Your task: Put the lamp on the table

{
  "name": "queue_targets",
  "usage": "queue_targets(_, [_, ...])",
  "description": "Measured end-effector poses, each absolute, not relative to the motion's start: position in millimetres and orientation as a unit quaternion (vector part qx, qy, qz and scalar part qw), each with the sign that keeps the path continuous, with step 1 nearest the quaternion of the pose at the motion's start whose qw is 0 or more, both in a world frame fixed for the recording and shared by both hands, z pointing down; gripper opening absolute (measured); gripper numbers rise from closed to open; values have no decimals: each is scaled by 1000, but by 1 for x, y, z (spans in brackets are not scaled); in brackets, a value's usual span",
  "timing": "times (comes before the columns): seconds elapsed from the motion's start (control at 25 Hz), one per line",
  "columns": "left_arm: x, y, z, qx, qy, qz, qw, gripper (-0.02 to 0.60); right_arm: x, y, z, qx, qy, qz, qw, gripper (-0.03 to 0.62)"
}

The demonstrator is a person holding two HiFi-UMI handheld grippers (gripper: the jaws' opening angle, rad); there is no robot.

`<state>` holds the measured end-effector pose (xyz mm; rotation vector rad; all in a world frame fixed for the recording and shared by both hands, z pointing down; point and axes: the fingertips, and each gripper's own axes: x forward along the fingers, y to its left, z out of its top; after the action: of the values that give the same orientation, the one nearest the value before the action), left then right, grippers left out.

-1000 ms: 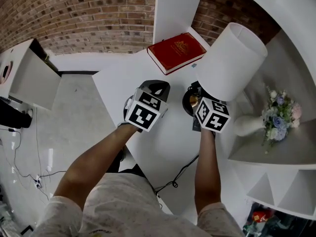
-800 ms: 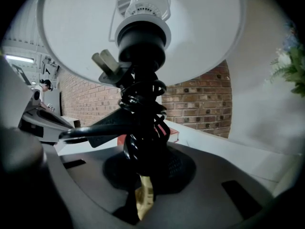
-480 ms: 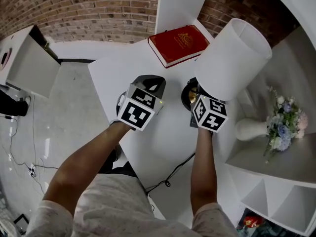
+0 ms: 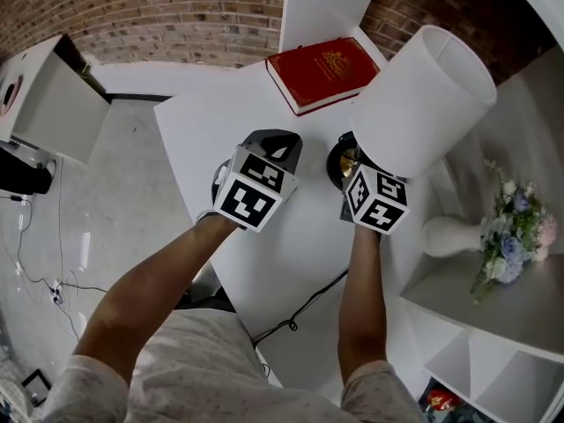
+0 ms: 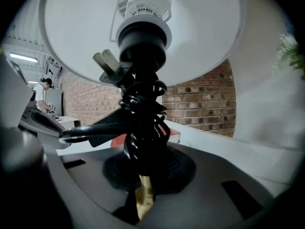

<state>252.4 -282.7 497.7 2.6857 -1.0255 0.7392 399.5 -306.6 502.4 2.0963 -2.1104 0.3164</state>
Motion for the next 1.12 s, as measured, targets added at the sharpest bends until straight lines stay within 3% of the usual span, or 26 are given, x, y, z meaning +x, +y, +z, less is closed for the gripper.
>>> queue_targets(1.12, [262, -274, 489, 903, -355, 230, 75, -6, 402, -299, 503, 709, -700, 62, 58, 49])
